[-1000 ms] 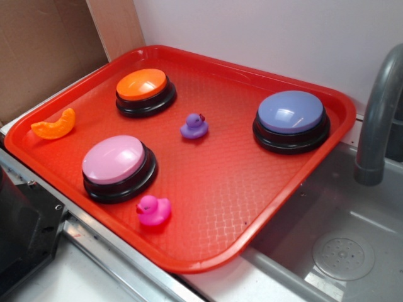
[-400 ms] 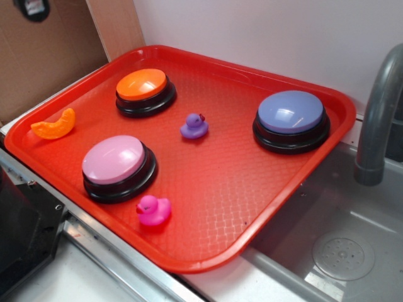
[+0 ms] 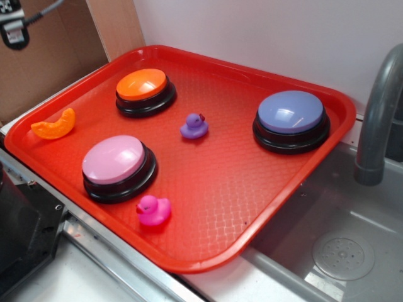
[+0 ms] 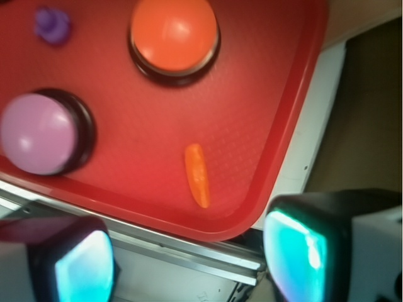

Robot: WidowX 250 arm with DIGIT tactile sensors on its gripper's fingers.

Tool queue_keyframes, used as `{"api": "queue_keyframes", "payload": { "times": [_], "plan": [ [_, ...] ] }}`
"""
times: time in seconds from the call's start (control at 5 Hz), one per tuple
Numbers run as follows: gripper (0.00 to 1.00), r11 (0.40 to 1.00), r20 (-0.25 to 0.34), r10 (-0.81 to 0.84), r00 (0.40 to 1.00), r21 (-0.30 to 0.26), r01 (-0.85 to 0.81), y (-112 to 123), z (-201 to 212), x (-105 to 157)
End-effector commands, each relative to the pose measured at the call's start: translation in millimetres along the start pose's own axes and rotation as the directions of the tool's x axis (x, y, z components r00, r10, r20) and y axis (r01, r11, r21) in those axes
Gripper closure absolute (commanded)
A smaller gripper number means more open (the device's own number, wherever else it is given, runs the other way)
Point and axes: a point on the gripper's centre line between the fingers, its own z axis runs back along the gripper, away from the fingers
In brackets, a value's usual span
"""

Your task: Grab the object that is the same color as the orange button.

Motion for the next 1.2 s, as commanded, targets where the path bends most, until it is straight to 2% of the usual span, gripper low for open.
{"api": "queue_keyframes", "payload": {
  "times": [0.0, 0.2, 0.4, 0.8, 1.0],
  "plan": [
    [0.0, 0.998, -0.156, -0.021, 0.988, -0.07, 0.011, 15.4, -77.1, 7.1],
    [0.0, 0.999, -0.204, -0.03, 0.979, -0.04, 0.022, 1.5, -101.8, 10.0],
    [0.0, 0.999, -0.22, -0.028, 0.975, -0.023, 0.023, -4.5, -109.7, 11.9],
    [0.0, 1.0, -0.27, -0.019, 0.963, -0.025, 0.012, -1.3, -122.1, 12.1],
    [0.07, 0.999, -0.297, -0.019, 0.955, -0.037, 0.008, -1.8, -131.1, 12.3]
  ]
}}
